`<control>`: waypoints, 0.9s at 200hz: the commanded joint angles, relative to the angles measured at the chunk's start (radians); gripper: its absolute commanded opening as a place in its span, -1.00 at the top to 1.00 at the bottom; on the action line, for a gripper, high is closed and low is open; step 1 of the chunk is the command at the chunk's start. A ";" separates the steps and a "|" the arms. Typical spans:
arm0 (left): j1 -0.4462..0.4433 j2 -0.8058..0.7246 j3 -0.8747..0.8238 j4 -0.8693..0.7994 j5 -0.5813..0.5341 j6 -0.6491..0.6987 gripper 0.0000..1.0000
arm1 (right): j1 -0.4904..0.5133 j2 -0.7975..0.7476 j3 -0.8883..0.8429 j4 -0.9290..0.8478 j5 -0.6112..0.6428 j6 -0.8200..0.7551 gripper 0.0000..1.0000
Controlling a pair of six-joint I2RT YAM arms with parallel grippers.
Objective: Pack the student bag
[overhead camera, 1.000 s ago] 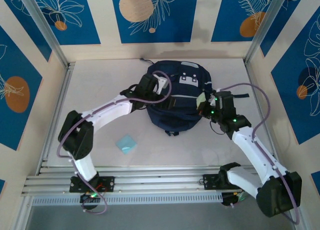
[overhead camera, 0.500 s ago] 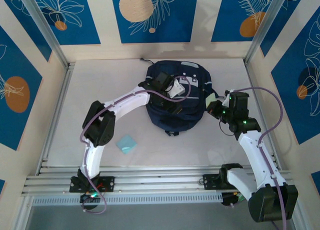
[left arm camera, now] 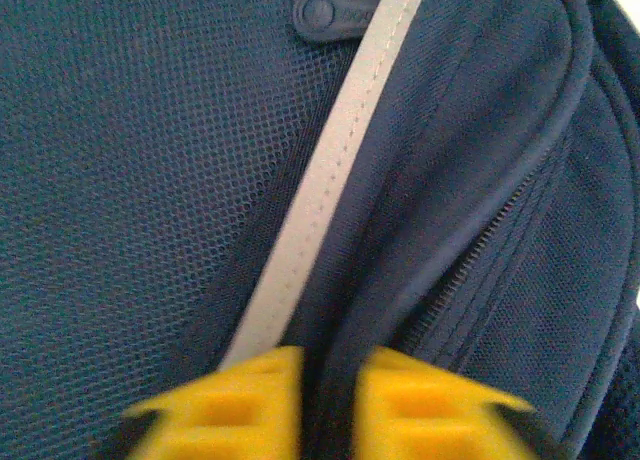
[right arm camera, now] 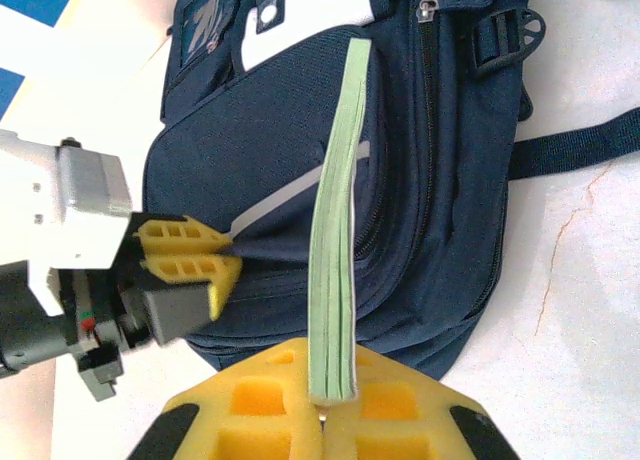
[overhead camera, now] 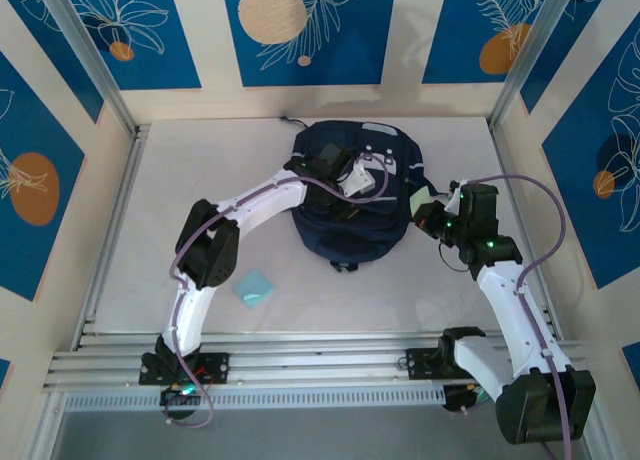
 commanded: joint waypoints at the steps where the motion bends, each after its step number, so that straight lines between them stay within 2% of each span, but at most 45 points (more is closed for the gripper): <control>1: 0.002 -0.010 0.069 -0.027 0.070 -0.065 1.00 | -0.006 -0.029 0.002 -0.021 -0.017 0.022 1.00; 45: 0.025 -0.059 0.140 -0.015 0.086 -0.186 1.00 | -0.001 -0.039 -0.050 0.047 -0.092 0.098 1.00; 89: 0.043 -0.094 0.137 0.054 0.078 -0.303 1.00 | 0.047 0.015 -0.132 0.251 -0.183 0.256 1.00; 150: 0.044 -0.109 0.093 0.115 0.138 -0.364 1.00 | 0.226 0.247 -0.135 0.594 -0.142 0.414 1.00; 180: 0.043 -0.134 0.055 0.142 0.141 -0.379 1.00 | 0.263 0.414 -0.080 0.706 -0.127 0.501 1.00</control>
